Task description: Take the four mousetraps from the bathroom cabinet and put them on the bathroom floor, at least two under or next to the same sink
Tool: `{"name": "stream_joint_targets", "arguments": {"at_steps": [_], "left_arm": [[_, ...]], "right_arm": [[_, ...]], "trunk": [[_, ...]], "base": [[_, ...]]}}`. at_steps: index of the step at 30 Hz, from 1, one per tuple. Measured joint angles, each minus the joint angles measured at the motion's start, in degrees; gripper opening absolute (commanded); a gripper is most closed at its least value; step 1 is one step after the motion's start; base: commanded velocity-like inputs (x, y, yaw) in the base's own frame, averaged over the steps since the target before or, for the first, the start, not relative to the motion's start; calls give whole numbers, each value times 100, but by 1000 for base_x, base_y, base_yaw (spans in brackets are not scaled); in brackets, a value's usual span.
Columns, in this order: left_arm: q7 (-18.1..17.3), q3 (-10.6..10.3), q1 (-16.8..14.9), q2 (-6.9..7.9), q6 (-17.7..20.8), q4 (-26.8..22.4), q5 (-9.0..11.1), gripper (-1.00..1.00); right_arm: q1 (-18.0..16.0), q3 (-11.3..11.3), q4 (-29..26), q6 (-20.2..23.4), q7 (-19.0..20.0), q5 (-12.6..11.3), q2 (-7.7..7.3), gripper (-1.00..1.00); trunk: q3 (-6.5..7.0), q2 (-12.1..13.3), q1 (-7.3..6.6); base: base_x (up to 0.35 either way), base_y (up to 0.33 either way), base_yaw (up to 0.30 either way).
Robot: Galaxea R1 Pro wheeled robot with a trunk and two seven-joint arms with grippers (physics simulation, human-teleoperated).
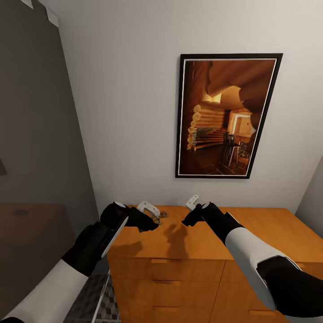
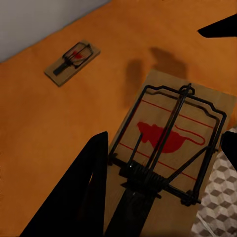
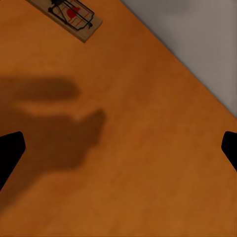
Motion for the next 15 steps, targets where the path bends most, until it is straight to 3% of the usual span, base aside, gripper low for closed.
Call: {"name": "stream_joint_targets", "arguments": {"at_steps": [5, 7, 15], "left_arm": [[0, 83, 2, 21, 79, -19, -4, -100], [-1, 217, 2, 16, 84, -21, -3, -100], [-1, 450, -22, -112, 84, 49, 5, -100]], "right_arm": [[0, 0, 9, -2, -28, -2, 0, 100], [0, 0, 11, -3, -37, -2, 0, 100], [0, 0, 19, 0, -49, -2, 0, 100]], "trunk": [[0, 0, 0], [0, 0, 0], [0, 0, 0]], "base": [[0, 0, 0], [0, 0, 0], [0, 0, 0]]}}
